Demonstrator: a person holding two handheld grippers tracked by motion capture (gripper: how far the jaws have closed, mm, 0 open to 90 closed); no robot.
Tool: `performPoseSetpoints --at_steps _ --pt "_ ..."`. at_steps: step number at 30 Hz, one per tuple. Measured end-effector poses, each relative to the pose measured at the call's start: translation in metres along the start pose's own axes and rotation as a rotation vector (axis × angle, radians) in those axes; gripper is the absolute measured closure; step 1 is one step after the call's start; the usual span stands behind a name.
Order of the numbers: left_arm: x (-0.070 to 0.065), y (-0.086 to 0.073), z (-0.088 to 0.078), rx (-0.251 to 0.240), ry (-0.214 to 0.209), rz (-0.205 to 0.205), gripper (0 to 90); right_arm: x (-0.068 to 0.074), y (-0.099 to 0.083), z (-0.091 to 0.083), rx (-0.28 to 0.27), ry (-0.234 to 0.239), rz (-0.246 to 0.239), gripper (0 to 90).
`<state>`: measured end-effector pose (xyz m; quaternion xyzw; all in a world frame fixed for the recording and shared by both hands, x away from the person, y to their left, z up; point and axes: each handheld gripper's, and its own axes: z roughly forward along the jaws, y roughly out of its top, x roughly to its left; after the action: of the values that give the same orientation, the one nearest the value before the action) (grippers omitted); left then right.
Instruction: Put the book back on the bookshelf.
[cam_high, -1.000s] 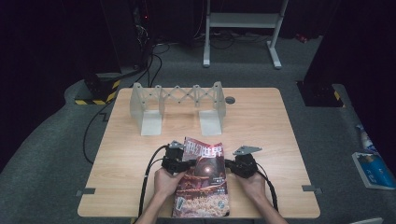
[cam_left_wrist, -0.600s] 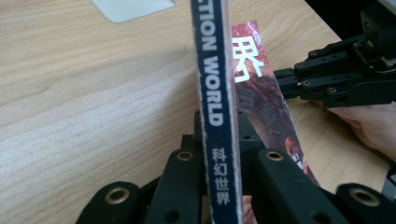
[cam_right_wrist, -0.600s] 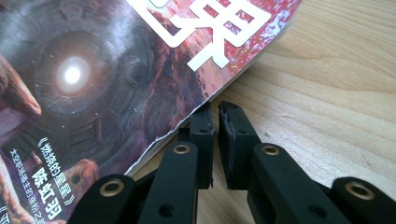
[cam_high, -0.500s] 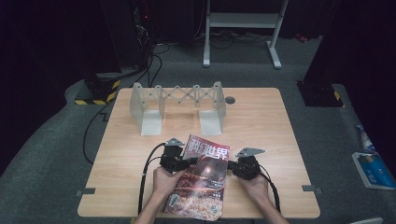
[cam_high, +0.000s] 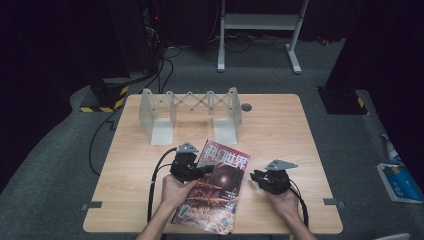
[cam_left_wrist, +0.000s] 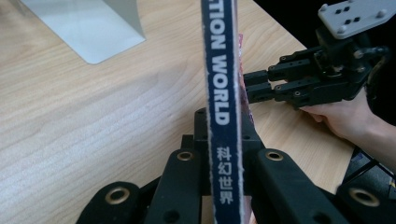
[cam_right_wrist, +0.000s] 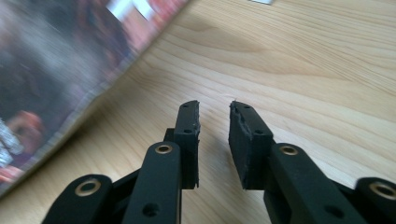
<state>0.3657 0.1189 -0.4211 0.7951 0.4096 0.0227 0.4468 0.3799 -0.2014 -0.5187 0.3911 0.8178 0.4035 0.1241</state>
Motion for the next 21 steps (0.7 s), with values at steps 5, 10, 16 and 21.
performPoseSetpoints --at_steps 5,10,16,21 --pt "-0.001 0.007 -0.01 -0.039 -0.003 0.006 84.0 -0.008 -0.005 -0.003 0.01 -0.032 0.019 67.6" --pt "-0.001 0.011 -0.018 -0.062 0.001 0.007 83.9 -0.013 -0.006 -0.007 -0.008 -0.06 0.028 64.7" --pt "0.004 0.017 -0.031 -0.097 0.024 0.003 83.9 -0.02 -0.008 -0.007 0.001 -0.117 0.009 61.0" --pt "0.008 0.021 -0.036 -0.102 0.042 0.008 84.0 -0.021 -0.01 -0.006 0.003 -0.14 -0.011 59.0"
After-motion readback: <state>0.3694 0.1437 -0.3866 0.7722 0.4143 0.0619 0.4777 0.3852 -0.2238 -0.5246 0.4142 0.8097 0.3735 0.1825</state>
